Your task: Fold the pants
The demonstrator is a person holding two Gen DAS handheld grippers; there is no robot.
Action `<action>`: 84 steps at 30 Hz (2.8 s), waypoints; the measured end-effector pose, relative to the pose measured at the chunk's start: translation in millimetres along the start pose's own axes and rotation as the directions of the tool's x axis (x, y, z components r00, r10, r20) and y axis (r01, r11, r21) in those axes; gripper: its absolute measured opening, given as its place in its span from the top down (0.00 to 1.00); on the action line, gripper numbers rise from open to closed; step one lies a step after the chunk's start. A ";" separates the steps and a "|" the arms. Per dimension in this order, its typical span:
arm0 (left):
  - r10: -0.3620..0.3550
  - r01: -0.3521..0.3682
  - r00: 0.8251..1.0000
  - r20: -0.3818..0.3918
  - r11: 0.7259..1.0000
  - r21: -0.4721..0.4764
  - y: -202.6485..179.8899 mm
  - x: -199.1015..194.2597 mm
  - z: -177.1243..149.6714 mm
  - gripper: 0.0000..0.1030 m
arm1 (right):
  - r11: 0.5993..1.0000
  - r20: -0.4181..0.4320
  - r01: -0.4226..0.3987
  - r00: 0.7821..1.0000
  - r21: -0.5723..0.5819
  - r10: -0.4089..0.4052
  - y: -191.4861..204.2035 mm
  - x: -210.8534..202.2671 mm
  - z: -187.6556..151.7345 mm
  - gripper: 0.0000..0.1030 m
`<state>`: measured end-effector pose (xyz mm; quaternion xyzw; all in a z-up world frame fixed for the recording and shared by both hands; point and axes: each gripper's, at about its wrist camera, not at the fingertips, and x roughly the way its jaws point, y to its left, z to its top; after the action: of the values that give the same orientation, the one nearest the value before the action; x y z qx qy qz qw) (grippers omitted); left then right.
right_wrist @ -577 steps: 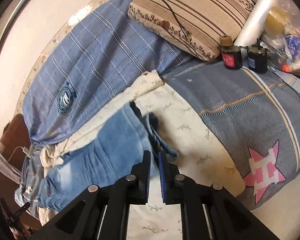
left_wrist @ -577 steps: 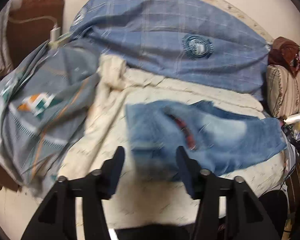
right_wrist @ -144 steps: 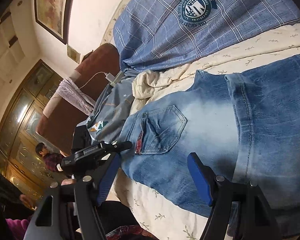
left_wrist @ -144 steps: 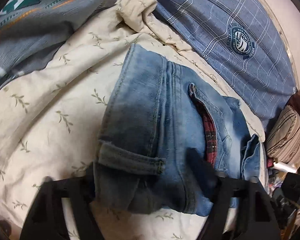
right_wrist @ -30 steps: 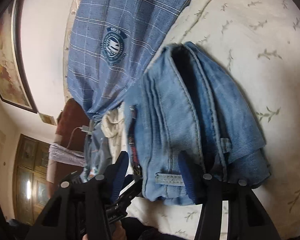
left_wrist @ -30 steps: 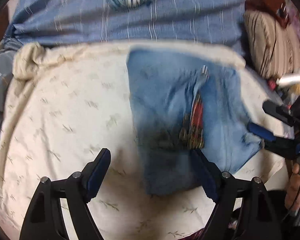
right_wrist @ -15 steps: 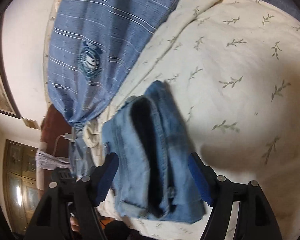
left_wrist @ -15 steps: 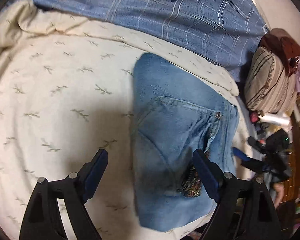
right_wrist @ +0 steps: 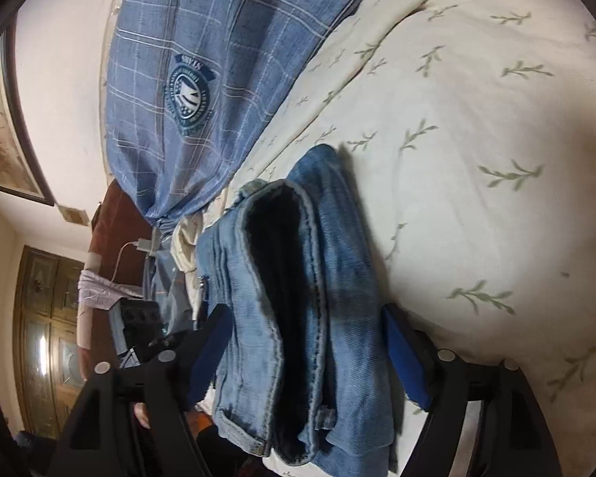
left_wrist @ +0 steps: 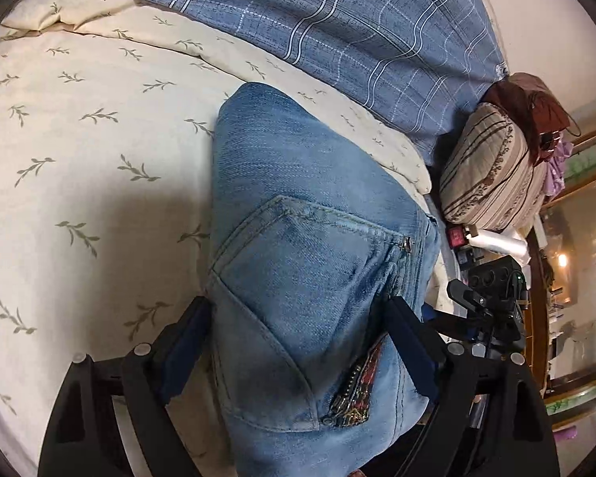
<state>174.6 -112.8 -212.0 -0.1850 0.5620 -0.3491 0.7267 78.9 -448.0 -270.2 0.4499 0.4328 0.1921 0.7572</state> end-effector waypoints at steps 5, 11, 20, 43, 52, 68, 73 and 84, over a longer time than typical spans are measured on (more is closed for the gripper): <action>0.070 -0.071 0.997 0.019 0.996 0.049 -9.9 6.3 -1.4 0.14 | 0.998 -0.015 0.019 1.000 -0.063 -0.020 14.1 11.6 -1.8 0.18; 0.089 -0.091 0.995 0.035 0.994 0.060 -13.3 8.7 -3.2 0.12 | 0.991 -0.005 0.045 0.999 -0.130 -0.046 24.4 24.0 -9.3 0.18; 0.130 -0.134 0.989 0.075 0.990 0.053 -14.6 6.9 -9.0 0.18 | 0.980 0.060 0.131 0.991 -0.153 -0.123 25.8 25.0 -17.6 0.34; 0.278 -0.288 0.952 0.124 0.955 0.069 -41.9 -0.4 -22.4 0.34 | 0.974 0.152 0.171 0.977 -0.148 -0.148 21.1 19.9 -30.2 0.50; 0.302 -0.321 0.941 0.151 0.940 0.117 -55.7 -7.5 -25.4 0.54 | 0.974 0.154 0.148 0.980 -0.169 -0.123 36.7 21.2 -34.0 0.50; 0.276 -0.312 0.932 0.235 0.941 0.132 -65.8 -64.2 -33.4 0.61 | 0.966 0.164 0.118 0.983 -0.230 -0.081 101.1 14.7 -50.9 0.50; 0.283 -0.331 0.913 0.294 0.934 0.131 -67.8 -101.8 -32.0 0.61 | 0.959 0.165 0.089 0.985 -0.268 -0.045 135.8 21.5 -53.6 0.50; 0.315 -0.396 0.846 0.431 0.912 0.111 -55.7 -187.7 7.4 0.61 | 0.936 0.149 0.000 0.987 -0.351 0.056 220.0 69.0 -40.4 0.50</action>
<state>141.5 -17.8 -43.9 -0.0729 0.3873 -0.2156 0.8934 105.2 -265.7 -126.0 0.3277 0.3243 0.2407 0.8541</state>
